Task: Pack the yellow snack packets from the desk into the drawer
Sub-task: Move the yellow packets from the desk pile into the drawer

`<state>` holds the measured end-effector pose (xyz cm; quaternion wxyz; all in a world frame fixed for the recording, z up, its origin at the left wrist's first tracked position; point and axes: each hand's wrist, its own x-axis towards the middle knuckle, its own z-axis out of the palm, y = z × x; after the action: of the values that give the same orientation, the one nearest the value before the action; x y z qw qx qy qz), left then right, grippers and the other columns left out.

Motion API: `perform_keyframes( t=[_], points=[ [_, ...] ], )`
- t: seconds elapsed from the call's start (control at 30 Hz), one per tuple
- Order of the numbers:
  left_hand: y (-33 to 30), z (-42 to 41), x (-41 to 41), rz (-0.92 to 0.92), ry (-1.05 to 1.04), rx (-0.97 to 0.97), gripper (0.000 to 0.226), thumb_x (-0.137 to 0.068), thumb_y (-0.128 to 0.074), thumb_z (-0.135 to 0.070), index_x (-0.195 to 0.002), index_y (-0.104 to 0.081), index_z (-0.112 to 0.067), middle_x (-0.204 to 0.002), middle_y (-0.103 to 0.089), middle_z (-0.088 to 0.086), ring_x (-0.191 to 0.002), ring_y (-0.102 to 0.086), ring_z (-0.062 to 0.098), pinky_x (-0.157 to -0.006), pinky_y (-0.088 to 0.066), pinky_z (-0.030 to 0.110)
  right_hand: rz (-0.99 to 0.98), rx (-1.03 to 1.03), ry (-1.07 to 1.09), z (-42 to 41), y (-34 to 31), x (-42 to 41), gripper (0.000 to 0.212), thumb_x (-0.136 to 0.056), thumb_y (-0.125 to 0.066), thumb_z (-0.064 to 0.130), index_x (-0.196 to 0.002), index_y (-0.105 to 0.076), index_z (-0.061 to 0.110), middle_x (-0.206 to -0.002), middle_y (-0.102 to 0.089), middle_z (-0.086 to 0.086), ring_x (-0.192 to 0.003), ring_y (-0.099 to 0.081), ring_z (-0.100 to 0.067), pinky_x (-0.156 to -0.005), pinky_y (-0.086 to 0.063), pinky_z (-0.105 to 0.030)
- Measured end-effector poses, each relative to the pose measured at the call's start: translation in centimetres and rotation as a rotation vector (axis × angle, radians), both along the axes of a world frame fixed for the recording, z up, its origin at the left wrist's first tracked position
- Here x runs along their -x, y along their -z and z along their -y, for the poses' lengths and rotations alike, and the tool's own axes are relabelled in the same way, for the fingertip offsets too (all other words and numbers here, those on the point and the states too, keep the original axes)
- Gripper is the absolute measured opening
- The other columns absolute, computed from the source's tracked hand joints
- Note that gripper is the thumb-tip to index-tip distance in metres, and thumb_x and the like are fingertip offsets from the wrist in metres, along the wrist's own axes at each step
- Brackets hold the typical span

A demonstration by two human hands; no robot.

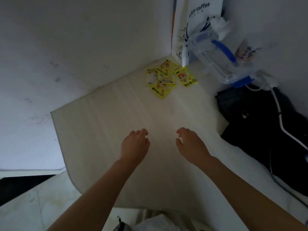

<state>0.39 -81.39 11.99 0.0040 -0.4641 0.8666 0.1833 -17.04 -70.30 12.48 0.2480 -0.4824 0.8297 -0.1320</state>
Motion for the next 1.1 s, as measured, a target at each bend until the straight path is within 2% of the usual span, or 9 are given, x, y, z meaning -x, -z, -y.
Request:
perform_keyframes(
  t=[0.27, 0.53, 0.7, 0.83, 1.0, 1.1],
  points=[
    [0.2, 9.0, 6.0, 0.01, 0.01, -0.03, 0.027, -0.093, -0.046, -0.026, -0.117, -0.056, -0.018, -0.108, -0.067, 0.001, -0.106, -0.055, 0.023, -0.082, -0.048, 0.037, -0.029, -0.01, 0.051, 7.2, 0.6, 6.3, 0.03, -0.093, -0.047, 0.024, -0.122, -0.052, 0.014, -0.112, -0.06, -0.009, -0.105, -0.055, -0.027, -0.088, -0.049, -0.041],
    [1.3, 16.6, 11.5, 0.072, 0.02, -0.038, 0.024, -0.093, -0.045, -0.025, -0.109, -0.057, -0.014, -0.109, -0.062, 0.006, -0.105, -0.056, 0.026, -0.081, -0.049, 0.039, -0.086, -0.095, 0.07, 15.7, 1.7, 12.9, 0.035, -0.095, -0.045, 0.025, -0.126, -0.051, 0.011, -0.122, -0.055, -0.012, -0.115, -0.051, -0.03, -0.095, -0.046, -0.04],
    [2.7, 20.8, 14.2, 0.051, -0.015, -0.042, 0.029, -0.094, -0.046, -0.028, -0.118, -0.055, -0.013, -0.116, -0.056, 0.007, -0.11, -0.054, 0.028, -0.081, -0.047, 0.04, -0.204, -0.103, 0.034, 20.2, 3.0, 16.5, 0.035, -0.094, -0.043, 0.015, -0.128, -0.048, 0.005, -0.121, -0.054, -0.017, -0.112, -0.052, -0.033, -0.091, -0.044, -0.04],
    [3.8, 23.3, 16.5, 0.0, -0.105, -0.053, 0.034, -0.094, -0.047, -0.028, -0.122, -0.052, -0.01, -0.121, -0.053, 0.011, -0.113, -0.05, 0.03, -0.083, -0.046, 0.042, -0.272, -0.141, 0.015, 22.3, 4.3, 17.8, 0.041, -0.094, -0.043, 0.01, -0.135, -0.041, 0.01, -0.125, -0.051, -0.014, -0.109, -0.051, -0.033, -0.086, -0.046, -0.04],
    [5.4, 25.0, 19.7, -0.02, -0.255, -0.124, 0.044, -0.092, -0.05, -0.035, -0.125, -0.045, -0.006, -0.124, -0.048, 0.013, -0.118, -0.045, 0.033, -0.088, -0.044, 0.046, -0.314, -0.124, 0.016, 23.8, 6.0, 18.7, 0.041, -0.09, -0.044, 0.006, -0.131, -0.043, 0.008, -0.136, -0.043, -0.011, -0.112, -0.048, -0.033, -0.083, -0.047, -0.041],
    [6.0, 25.1, 20.7, -0.032, -0.34, -0.138, 0.049, -0.088, -0.056, -0.035, -0.127, -0.044, -0.006, -0.127, -0.044, 0.013, -0.118, -0.042, 0.034, -0.09, -0.043, 0.045, -0.351, -0.098, 0.009, 23.5, 6.7, 18.6, 0.037, -0.09, -0.044, 0.006, -0.127, -0.049, 0.009, -0.13, -0.048, -0.012, -0.105, -0.051, -0.035, -0.077, -0.046, -0.041]
  ],
)
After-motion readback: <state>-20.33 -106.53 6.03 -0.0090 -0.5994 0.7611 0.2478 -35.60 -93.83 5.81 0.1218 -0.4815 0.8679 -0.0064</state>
